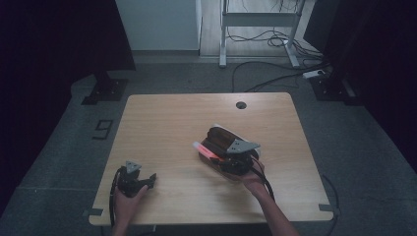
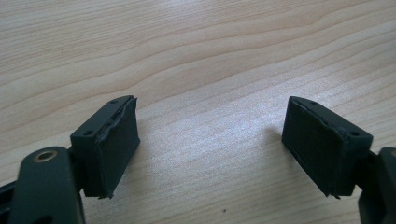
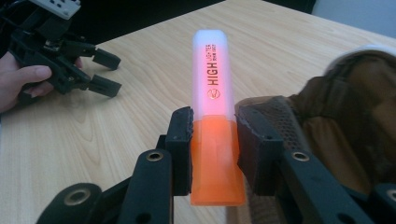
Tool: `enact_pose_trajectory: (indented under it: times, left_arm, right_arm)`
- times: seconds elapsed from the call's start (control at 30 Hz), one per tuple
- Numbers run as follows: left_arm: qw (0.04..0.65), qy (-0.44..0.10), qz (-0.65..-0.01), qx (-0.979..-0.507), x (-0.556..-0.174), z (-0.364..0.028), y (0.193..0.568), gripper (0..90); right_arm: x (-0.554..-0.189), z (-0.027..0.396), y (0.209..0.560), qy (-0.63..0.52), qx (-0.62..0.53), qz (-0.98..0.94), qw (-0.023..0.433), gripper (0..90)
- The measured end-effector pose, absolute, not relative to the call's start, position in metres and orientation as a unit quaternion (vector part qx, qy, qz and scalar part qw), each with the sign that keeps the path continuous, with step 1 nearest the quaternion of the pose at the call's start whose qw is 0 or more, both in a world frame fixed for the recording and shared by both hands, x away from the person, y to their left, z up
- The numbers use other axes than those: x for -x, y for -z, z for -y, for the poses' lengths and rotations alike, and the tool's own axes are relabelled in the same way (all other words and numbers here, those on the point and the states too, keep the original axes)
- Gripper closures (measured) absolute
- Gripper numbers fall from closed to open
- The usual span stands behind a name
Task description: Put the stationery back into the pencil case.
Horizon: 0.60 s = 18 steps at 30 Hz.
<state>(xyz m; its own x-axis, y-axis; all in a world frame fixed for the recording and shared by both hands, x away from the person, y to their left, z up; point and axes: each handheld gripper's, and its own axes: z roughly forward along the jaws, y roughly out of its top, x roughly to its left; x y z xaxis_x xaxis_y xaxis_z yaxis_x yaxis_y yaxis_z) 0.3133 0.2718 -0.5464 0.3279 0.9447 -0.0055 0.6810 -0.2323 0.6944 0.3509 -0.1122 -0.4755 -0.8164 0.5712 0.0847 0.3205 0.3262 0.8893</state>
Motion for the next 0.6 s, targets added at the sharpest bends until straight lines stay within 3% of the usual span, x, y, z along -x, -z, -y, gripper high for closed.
enact_pose_trajectory:
  times: [0.6]
  left_arm:
    - [0.307,-0.215,-0.538,-0.755,-0.313,-0.272,0.546,18.5]
  right_arm:
    - [-0.362,0.141,0.474,-0.499,-0.304,-0.797,0.154,65.7]
